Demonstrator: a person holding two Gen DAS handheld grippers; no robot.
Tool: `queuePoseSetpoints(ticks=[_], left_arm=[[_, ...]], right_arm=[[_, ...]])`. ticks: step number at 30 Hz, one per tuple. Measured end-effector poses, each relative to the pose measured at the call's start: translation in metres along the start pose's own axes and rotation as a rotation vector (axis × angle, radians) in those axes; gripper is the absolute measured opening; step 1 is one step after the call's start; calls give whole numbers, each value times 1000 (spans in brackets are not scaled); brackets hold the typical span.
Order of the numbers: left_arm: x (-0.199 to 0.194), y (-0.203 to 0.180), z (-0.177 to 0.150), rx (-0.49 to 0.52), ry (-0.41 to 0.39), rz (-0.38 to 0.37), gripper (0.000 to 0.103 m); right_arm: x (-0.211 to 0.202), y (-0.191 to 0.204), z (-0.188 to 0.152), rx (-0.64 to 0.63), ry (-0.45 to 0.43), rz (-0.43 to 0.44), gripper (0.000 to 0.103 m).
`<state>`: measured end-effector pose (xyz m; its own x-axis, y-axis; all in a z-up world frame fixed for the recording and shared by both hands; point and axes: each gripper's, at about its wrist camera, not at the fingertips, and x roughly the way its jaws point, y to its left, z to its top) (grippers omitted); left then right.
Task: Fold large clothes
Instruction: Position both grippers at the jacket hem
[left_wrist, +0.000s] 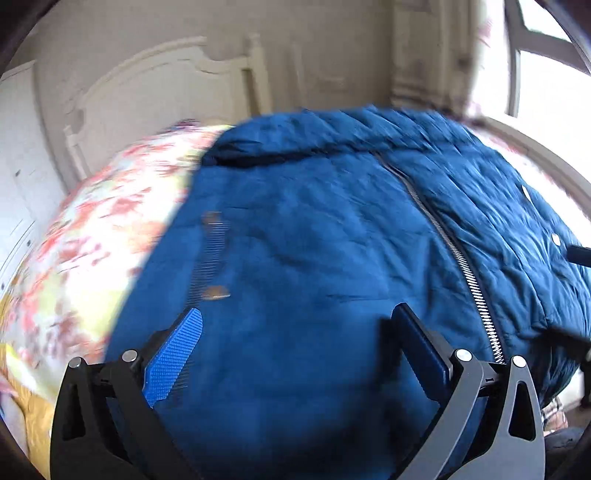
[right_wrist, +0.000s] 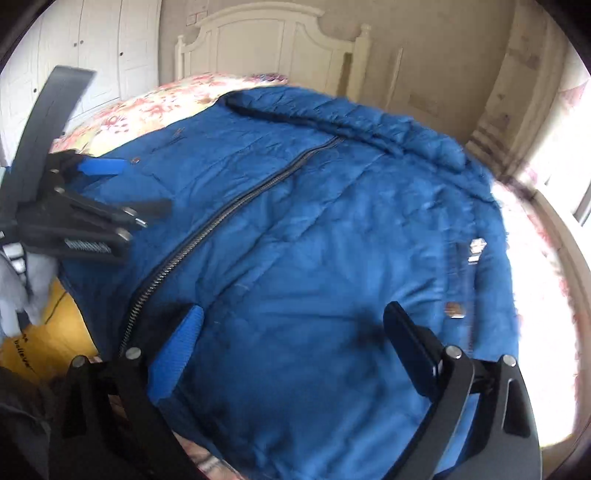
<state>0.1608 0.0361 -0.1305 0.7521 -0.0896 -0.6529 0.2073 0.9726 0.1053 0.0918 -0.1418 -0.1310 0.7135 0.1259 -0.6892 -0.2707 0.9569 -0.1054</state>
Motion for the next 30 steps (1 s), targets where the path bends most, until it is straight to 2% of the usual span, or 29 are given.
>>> queuePoseSetpoints(ticks=[3,4,5,7,8,10,12,14,17,20,21,27,30], left_arm=[[1,33,-15,-43,23,82,99],[6,45,-22,-65,42,84,99],[8,56,-28,-95,43,50,99],[5,63,-35,-112,23,21,99],[5,61,-36,-102,20,33,99],[1,55,-34,-102,26,61,98],[-13,51,-34,-127,3,19,98],[-26,44,-35,-118,-21,-19,98],[-38,14,-42,-30,-50,-63,98],[-22,-11,-50,43,-9,-14,99],[-23,-11,-52,29,-33,-16,99],[-24,-7,-53,34,-17,-34,99],[-23,-7,-53,31,-20,-35,99]], right_arm=[[-17,-21,-9,53,-39,-60,96],[-18,-32,-18,79,-27,-90,96],[-13,-43,-23,103,-7,-91,96],[-8,-58,-38,164,-6,-58,96],[-9,-61,-43,184,-30,-45,96],[-9,-57,-39,167,-17,-69,96],[-13,-54,-34,160,1,-92,93],[-21,-45,-30,136,-26,-96,89],[-30,-27,-28,95,-72,-27,89],[-17,-7,-34,26,-37,4,89],[-11,-4,-35,9,-27,-11,92],[-14,-1,-32,-19,0,-19,91],[-28,-10,-27,20,-29,-50,90]])
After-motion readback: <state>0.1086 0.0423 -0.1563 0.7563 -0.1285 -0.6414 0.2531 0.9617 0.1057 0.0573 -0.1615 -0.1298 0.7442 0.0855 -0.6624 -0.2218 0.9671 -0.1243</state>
